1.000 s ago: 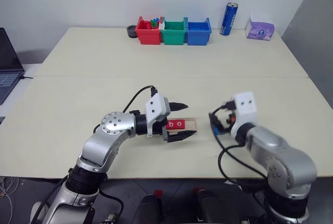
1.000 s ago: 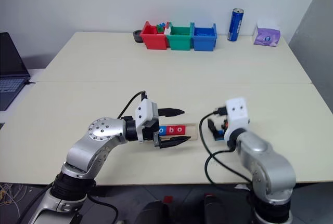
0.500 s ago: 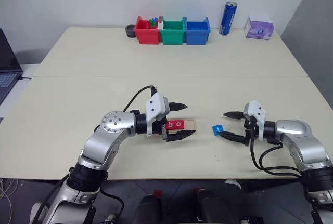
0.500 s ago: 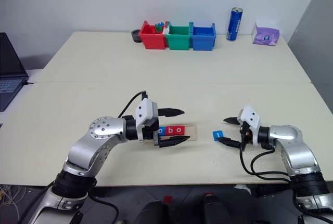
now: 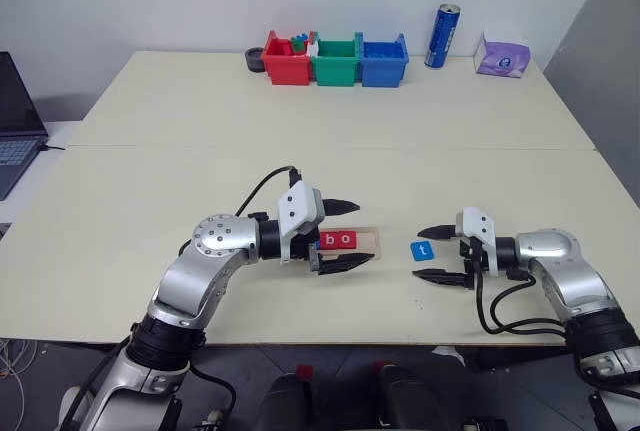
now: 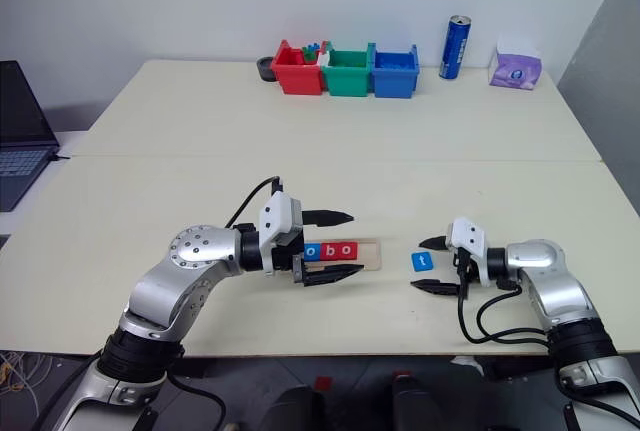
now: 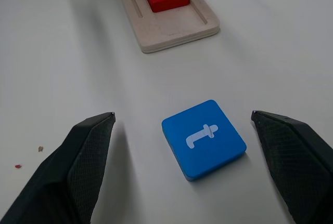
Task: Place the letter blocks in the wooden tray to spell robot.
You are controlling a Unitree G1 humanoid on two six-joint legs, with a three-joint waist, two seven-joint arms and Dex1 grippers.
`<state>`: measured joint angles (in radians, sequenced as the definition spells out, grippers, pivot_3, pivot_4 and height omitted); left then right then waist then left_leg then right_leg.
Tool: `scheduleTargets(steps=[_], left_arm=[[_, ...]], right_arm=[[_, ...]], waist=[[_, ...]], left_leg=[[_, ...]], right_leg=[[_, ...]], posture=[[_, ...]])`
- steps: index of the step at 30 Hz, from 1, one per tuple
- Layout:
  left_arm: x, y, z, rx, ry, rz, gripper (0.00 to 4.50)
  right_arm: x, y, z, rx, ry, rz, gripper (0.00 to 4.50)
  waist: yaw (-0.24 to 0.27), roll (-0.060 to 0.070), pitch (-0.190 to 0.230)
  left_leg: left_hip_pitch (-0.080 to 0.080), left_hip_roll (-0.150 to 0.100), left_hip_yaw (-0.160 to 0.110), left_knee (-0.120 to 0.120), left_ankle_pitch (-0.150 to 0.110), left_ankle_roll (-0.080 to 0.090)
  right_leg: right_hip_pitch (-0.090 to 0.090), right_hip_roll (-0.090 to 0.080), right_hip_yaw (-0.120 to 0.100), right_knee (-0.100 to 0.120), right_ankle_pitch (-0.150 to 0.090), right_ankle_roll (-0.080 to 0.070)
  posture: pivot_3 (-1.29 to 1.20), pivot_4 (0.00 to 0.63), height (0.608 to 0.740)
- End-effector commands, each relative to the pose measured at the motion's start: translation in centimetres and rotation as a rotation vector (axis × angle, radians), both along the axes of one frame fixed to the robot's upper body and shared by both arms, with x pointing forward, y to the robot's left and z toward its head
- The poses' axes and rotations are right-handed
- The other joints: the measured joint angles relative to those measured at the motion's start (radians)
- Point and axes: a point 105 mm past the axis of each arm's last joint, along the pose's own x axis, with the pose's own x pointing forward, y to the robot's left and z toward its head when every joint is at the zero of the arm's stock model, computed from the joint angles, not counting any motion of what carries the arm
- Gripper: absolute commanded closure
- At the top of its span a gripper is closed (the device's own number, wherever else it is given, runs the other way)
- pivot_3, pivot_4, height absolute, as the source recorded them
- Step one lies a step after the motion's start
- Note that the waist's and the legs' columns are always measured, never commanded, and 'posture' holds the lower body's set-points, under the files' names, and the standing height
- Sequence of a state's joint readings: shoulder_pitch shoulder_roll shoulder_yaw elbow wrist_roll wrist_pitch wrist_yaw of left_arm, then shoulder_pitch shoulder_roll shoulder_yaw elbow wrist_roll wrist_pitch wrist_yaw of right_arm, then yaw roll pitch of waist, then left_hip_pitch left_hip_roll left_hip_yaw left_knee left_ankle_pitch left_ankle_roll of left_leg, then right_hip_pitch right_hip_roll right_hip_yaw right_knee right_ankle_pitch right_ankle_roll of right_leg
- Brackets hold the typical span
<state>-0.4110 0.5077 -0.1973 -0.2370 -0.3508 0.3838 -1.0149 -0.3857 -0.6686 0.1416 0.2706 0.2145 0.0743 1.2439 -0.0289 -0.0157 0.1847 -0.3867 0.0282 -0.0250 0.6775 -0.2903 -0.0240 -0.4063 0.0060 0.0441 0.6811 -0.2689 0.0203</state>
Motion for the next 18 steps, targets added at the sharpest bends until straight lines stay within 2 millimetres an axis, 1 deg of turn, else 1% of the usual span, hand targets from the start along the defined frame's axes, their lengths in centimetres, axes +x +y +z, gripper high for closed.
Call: scheduleTargets(steps=[1,3,4,9,10,13,16,18], left_arm=[[-0.2,-0.4,0.9,-0.007,-0.043,-0.024,0.0],[-0.2,-0.4,0.9,-0.008,-0.044,-0.026,0.0],[-0.2,-0.5,0.9,-0.008,-0.044,-0.027,0.0],[-0.2,-0.5,0.9,-0.008,-0.043,-0.03,0.0],[-0.2,-0.4,0.9,-0.008,-0.043,-0.029,0.0],[0.0,0.5,0.8,0.009,-0.045,-0.015,0.0],[0.4,2.2,0.8,0.045,-0.048,0.004,0.0],[0.4,3.9,0.7,0.078,-0.045,0.011,0.0]], right_arm=[[0.2,0.1,0.4,-0.002,-0.033,0.013,0.2],[0.3,0.1,0.5,0.002,-0.034,0.009,0.65],[0.3,0.1,0.5,0.001,-0.036,0.01,0.95],[0.4,0.0,0.7,0.008,-0.036,0.004,2.81],[0.4,0.1,0.8,0.012,-0.037,0.004,3.05],[0.4,1.0,1.9,0.036,-0.054,0.028,3.04],[0.8,3.1,3.6,0.104,-0.076,0.044,3.04],[1.0,4.6,4.5,0.138,-0.086,0.059,3.04]], waist=[[0.0,0.0,0.0],[0.0,0.0,0.0],[0.0,0.0,0.0],[0.0,0.0,0.0],[0.0,0.0,0.0],[0.0,0.0,0.0],[-0.006,0.0,0.0],[-0.008,0.0,0.0]], left_leg=[[0.0,0.0,0.0,0.0,0.0,0.0],[0.0,0.0,0.0,0.0,0.0,0.0],[0.0,0.0,0.0,0.0,0.0,0.0],[0.0,0.0,0.0,0.0,0.0,0.0],[0.0,0.0,0.0,0.0,0.0,0.0],[0.0,0.0,0.0,0.0,0.0,0.0],[0.001,0.0,0.0,0.0,0.0,0.0],[0.002,0.001,0.0,0.0,0.0,0.0]], right_leg=[[0.0,0.0,0.0,0.0,0.0,0.0],[0.0,0.0,0.0,0.0,0.0,0.0],[0.0,0.0,0.0,0.0,0.0,0.0],[0.0,0.0,0.0,0.0,0.0,0.0],[0.0,0.0,0.0,0.0,0.0,0.0],[0.0,0.0,0.0,0.0,0.0,0.0],[0.0,0.0,0.001,0.001,0.0,0.0],[0.0,0.001,0.001,0.001,0.0,-0.001]], posture=[[0.0,0.15,0.74],[0.0,0.15,0.74],[0.0,0.15,0.74],[0.0,0.15,0.74],[0.0,0.15,0.74],[0.0,0.15,0.74],[0.0,0.15,0.74],[0.0,0.15,0.74]])
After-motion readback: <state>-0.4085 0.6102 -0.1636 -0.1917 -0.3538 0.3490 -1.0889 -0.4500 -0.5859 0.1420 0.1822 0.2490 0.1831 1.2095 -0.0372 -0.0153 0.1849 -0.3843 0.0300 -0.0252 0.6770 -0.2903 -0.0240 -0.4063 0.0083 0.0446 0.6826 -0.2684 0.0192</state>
